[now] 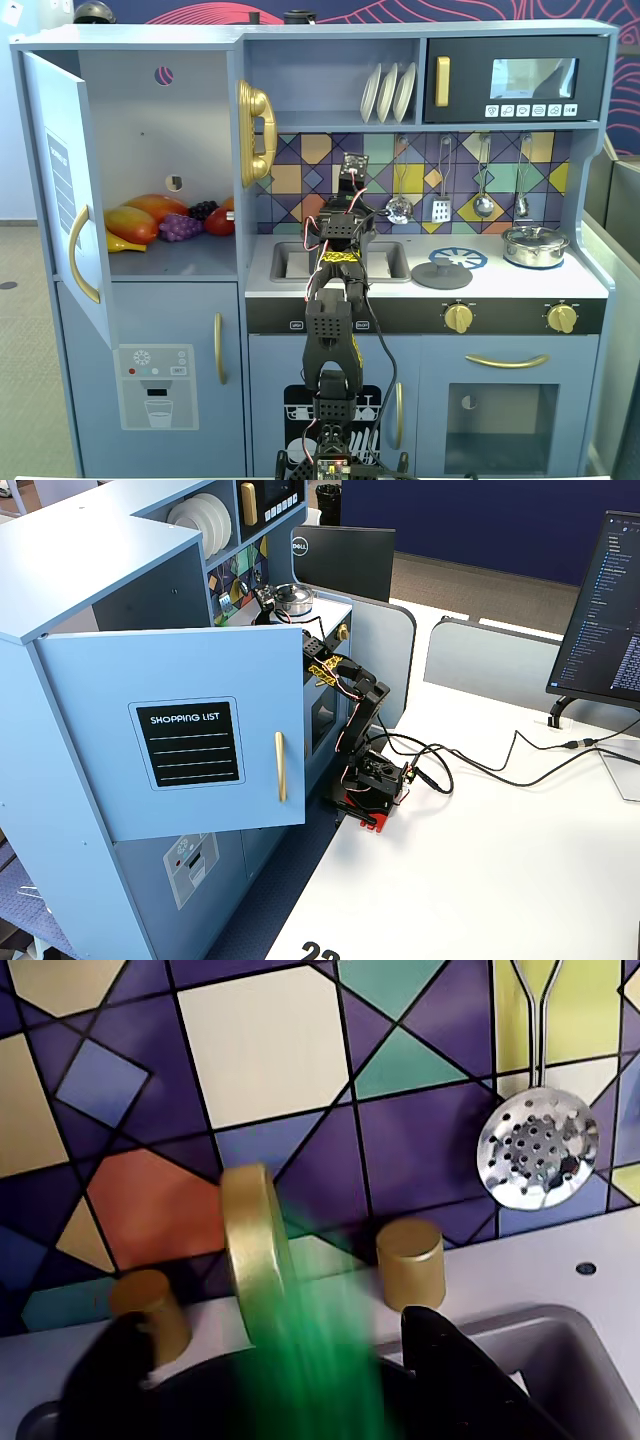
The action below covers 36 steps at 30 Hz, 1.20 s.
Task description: Pick up the green pineapple from the left cabinet and place it in the gray recipient
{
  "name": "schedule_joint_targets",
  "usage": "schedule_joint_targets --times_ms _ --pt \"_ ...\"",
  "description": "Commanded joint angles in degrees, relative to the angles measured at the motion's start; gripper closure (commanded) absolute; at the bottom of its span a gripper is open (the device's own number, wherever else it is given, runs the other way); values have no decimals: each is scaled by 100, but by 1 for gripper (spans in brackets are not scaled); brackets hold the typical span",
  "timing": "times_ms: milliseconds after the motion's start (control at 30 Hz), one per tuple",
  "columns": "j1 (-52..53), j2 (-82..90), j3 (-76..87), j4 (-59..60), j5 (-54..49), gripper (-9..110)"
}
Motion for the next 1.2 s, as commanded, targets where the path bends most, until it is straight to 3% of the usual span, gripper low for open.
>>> schedule_joint_targets --times_ms 0,100,233,567,800,1167 --pt "-167 422 -281 53 -97 76" --pt "-281 1230 123 325 -475 85" --pt "-413 2479 589 1863 -1125 101" --pt "-202 5106 3445 4087 -1257 101" --pt "-299 6662 5889 4104 -721 101" --pt "-563 7225 7532 4403 -360 102"
